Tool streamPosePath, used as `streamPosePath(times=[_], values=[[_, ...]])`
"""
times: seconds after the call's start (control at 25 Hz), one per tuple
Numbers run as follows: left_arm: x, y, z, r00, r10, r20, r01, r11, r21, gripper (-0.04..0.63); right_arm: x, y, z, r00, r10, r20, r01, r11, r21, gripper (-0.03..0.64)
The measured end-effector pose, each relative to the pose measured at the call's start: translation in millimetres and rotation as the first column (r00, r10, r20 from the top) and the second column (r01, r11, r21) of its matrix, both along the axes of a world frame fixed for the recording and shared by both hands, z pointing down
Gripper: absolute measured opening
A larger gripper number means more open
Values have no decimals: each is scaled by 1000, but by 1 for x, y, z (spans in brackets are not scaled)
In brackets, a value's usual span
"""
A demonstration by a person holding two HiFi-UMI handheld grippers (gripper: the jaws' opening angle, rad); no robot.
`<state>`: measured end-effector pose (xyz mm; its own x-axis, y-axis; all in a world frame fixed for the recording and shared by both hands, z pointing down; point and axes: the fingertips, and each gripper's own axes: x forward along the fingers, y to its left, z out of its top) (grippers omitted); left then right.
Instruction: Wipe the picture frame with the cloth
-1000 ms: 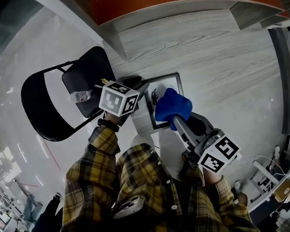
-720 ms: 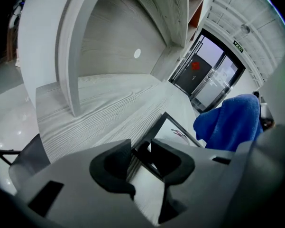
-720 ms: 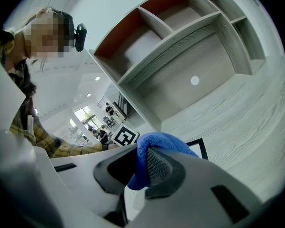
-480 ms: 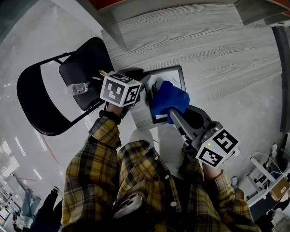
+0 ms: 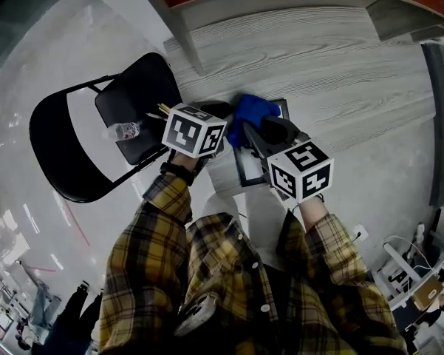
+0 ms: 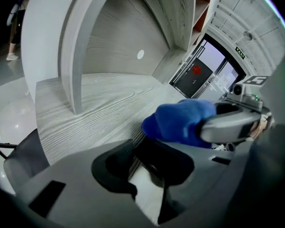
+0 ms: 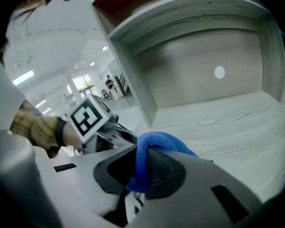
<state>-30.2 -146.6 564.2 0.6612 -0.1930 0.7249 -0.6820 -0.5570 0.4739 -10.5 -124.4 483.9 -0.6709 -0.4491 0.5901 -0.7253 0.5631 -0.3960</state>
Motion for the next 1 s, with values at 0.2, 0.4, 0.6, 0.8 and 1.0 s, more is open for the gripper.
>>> streamPosePath(times=[0.2, 0.4, 0.6, 0.8, 1.0], values=[[1, -1, 0, 1000, 2, -2, -2, 1000, 0, 116, -2, -11, 46, 950, -108, -294, 130, 990, 56, 48], [1, -1, 1, 1000, 2, -2, -2, 1000, -2, 115, -5, 2, 55, 946, -127, -298, 138, 990, 16, 46], [-1, -1, 1, 1000, 1, -4, -1, 1000, -3, 115, -4, 24, 57, 961, -151, -230, 136, 987, -83, 46], [1, -1, 1, 1000, -2, -1, 2, 1000, 2, 115, 0, 55, 55, 959, -192, -209, 167, 977, -134, 46], [1, 0, 2, 1000, -2, 0, 2, 1000, 3, 115, 6, 99, 56, 960, -231, -159, 193, 956, -220, 46]])
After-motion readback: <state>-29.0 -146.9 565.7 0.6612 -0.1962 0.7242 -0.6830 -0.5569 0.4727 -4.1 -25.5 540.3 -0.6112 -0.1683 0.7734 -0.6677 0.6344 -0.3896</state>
